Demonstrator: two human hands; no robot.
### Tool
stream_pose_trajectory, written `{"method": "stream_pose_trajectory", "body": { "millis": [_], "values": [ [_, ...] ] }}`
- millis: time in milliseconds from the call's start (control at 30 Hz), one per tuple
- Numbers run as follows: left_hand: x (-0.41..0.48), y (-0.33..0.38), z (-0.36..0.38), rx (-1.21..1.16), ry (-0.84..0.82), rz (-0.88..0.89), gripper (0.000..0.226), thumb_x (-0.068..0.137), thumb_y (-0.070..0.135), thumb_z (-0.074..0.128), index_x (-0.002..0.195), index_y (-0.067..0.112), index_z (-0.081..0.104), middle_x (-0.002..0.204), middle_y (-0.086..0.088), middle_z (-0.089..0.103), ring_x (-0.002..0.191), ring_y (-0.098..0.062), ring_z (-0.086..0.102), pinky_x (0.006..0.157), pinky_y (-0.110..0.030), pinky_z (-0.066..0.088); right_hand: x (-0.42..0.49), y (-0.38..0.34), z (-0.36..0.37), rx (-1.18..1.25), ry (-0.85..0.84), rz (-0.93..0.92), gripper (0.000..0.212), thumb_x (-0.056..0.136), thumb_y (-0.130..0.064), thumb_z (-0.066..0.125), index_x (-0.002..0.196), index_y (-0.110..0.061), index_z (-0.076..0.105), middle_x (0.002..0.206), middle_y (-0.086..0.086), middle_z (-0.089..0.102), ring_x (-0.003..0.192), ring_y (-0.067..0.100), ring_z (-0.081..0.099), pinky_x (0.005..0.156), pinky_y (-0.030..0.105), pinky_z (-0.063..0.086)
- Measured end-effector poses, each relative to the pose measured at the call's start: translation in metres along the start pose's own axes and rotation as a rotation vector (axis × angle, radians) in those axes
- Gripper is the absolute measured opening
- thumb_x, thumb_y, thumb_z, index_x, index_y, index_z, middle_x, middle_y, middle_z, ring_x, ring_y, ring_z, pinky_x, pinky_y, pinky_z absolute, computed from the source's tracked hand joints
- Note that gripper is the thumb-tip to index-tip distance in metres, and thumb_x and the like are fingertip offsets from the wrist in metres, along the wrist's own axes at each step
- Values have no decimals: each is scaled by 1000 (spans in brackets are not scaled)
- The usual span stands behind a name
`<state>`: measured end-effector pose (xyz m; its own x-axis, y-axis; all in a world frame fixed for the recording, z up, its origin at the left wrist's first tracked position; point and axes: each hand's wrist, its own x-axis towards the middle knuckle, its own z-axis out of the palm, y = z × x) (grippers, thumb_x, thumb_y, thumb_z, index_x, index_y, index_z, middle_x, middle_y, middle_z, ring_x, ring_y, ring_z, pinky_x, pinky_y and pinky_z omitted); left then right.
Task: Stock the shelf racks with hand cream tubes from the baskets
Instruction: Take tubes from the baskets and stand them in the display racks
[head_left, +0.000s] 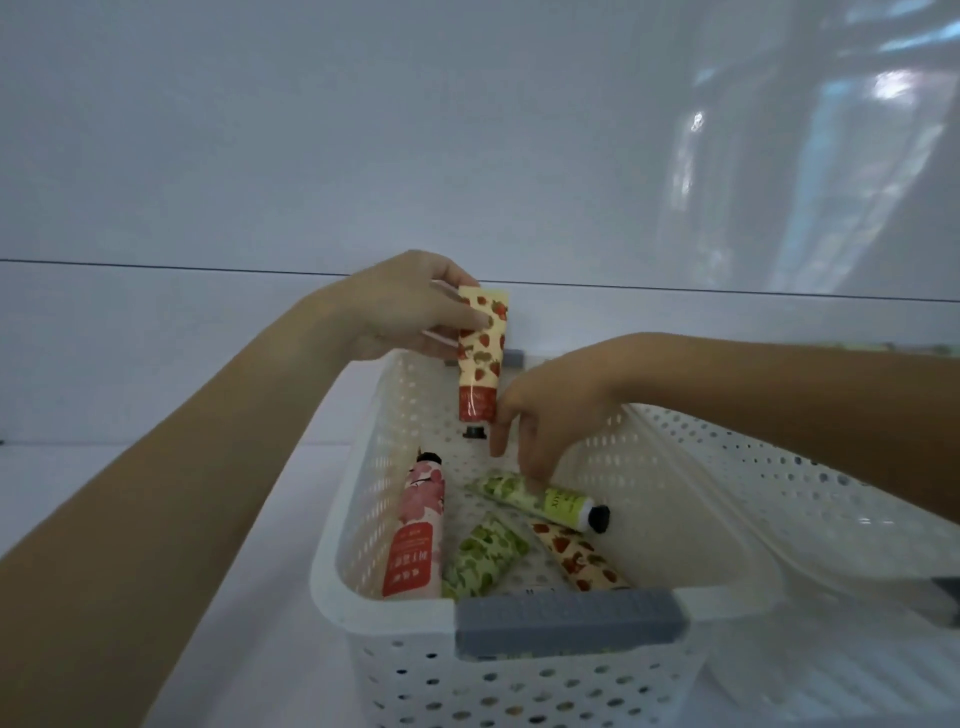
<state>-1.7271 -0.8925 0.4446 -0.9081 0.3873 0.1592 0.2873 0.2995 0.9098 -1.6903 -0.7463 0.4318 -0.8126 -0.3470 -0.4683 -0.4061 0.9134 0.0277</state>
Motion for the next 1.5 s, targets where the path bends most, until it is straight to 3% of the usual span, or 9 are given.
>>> {"method": "stream_pose_trajectory", "body": {
  "millis": [200,333,433,633,767,933,1133,1333,1500],
  "values": [
    [-3,0,-18,-76,88,54,15,83,6,64,94,13,57,90,-4,70,67,-8,70,56,-20,55,17,-8,9,166,-69,28,61,81,-18,70,134,-12,42,87,-4,55,80,16,59,65,21,53],
    [-2,-1,-18,-136,178,90,4,86,8,61,90,9,61,88,-4,68,69,-7,67,61,-18,56,9,-2,-5,237,-23,37,34,80,-22,71,110,-7,61,97,5,64,75,12,61,62,19,54],
    [-3,2,-16,-212,257,154,7,87,8,60,93,7,59,88,-6,67,68,-8,67,61,-18,56,-10,11,-21,405,135,1,18,77,-24,74,83,-10,64,83,3,68,67,11,64,57,18,52],
    [-8,27,-3,-152,211,223,19,90,17,57,106,9,49,86,-8,68,66,-15,68,59,-24,57,-45,55,-36,914,621,-119,34,71,-19,76,98,-13,56,89,5,69,67,10,70,61,18,56],
    [-6,58,27,-41,198,225,15,95,24,49,106,15,44,91,-9,66,70,-21,68,55,-25,56,-69,81,-28,1078,718,-183,29,73,-16,75,96,-11,57,85,4,69,69,10,69,69,23,58],
    [4,99,81,-22,228,230,24,97,20,46,117,11,38,103,-14,63,78,-27,69,63,-33,60,-111,121,-11,1215,805,-183,28,74,-17,73,95,-10,55,74,2,67,59,12,68,55,21,54],
    [21,142,156,22,241,254,39,96,18,48,132,18,33,119,-17,56,88,-30,68,76,-41,58,-163,193,20,1226,901,-149,27,78,-26,71,96,-13,55,80,5,65,55,13,67,52,20,53],
    [31,151,229,119,192,177,32,96,13,40,127,21,40,107,-8,60,85,-19,64,58,-25,54,-193,252,65,1146,892,-117,28,78,-17,72,101,-11,58,88,7,68,66,14,70,59,21,56],
    [37,152,265,170,260,169,25,95,11,41,117,24,41,91,3,57,75,-8,59,43,-17,50,-194,271,90,689,849,-16,34,71,-23,79,95,-15,57,88,3,67,70,14,66,57,18,55]
  ]
}}
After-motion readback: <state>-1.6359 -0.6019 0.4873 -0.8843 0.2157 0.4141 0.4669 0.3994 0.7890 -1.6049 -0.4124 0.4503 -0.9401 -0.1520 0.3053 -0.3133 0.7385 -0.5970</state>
